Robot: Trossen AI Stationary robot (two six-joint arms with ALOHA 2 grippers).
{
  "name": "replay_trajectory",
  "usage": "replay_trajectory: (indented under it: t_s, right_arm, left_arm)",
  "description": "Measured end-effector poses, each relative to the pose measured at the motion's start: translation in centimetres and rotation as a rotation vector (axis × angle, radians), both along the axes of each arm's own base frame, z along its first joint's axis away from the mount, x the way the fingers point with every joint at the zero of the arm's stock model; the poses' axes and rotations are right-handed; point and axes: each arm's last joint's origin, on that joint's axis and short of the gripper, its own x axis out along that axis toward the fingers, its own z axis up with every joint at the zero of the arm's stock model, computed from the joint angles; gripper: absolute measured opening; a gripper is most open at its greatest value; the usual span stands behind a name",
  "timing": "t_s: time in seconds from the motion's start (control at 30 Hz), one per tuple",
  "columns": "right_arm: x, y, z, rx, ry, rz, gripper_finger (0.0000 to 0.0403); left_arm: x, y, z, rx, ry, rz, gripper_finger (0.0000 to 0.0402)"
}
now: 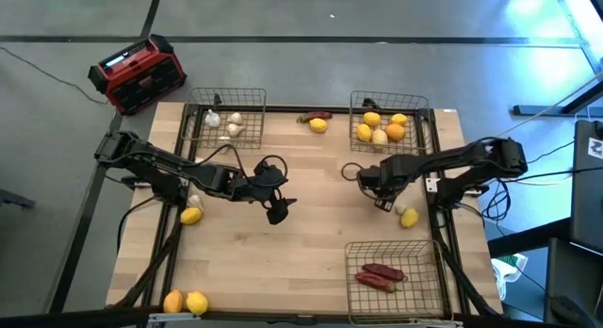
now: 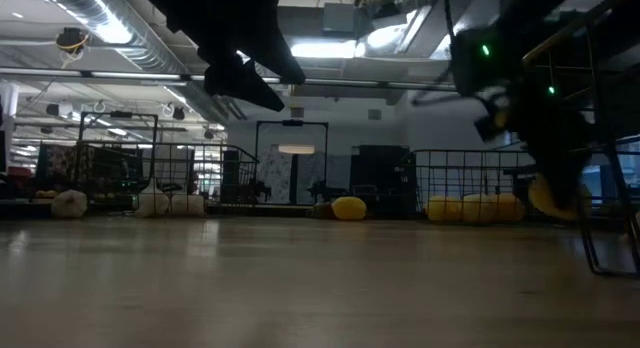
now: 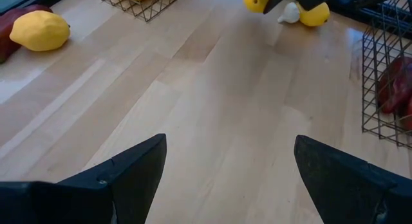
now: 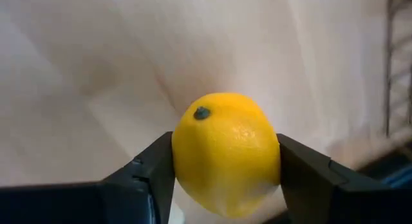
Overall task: Sort produce into baskets
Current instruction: Put the yellow lemon into the top right wire basket
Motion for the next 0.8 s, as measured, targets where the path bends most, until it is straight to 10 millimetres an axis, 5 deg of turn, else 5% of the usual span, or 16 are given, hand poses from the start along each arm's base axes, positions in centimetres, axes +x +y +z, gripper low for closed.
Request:
replay_trajectory:
  t_s: [0.47,0.8]
  right_arm:
    - [3.8,-0.3,5.4,-0.094,-0.336,0.120,0.0210]
    - [4.0,-0.5,9.7,-0.174,-0.412,0.161,0.0210]
  left_arm:
    - [0.0,0.0,0.0,0.000,0.000,0.000,0.0337]
    - [0.0,0.0,0.0,0.003,0.001,-0.003,0.0337]
